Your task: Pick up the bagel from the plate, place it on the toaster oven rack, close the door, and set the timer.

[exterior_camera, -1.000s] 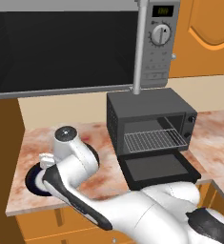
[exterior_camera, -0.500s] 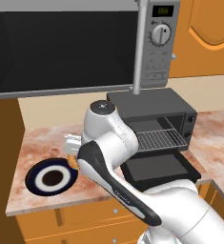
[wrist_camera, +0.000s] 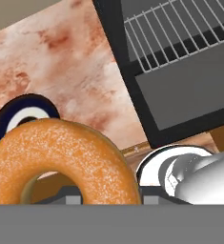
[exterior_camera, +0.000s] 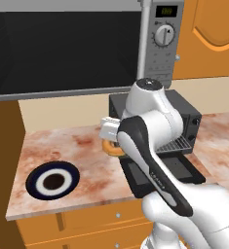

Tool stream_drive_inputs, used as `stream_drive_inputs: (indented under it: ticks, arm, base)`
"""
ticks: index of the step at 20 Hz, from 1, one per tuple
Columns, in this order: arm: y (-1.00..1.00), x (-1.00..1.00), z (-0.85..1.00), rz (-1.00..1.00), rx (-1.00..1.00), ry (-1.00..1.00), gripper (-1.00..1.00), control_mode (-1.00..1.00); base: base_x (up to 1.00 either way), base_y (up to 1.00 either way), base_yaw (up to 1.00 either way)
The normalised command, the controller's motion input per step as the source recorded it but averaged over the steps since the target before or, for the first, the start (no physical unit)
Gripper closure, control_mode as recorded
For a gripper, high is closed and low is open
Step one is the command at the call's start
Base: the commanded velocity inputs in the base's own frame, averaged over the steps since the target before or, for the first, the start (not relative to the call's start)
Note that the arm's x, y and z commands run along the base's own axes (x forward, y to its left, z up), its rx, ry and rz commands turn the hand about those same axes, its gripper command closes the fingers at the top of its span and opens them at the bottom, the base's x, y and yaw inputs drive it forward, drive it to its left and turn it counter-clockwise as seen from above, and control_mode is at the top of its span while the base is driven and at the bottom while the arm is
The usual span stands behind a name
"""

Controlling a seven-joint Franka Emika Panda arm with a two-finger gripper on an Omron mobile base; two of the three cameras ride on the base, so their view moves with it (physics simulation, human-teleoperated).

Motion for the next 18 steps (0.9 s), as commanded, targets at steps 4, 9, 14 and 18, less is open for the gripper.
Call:
stream_drive_inputs:
  ticks: [4,9,14,18]
  arm:
    - [-1.00,0.00,0.00,-0.03,-0.01,0.00,1.00,-1.00]
    - [-1.00,0.01,-0.08,-0.01,0.00,0.01,1.00,-1.00]
    - [-0.86,0.09,-0.04,0.00,0.00,0.00,1.00,-1.00]
    - [-0.68,0.18,-0.07,0.00,0.00,-0.02,1.00,-1.00]
  base:
    - [0.00,0.00,0.00]
    - [0.00,0.00,0.00]
    - [0.00,0.00,0.00]
    - [0.00,0.00,0.00]
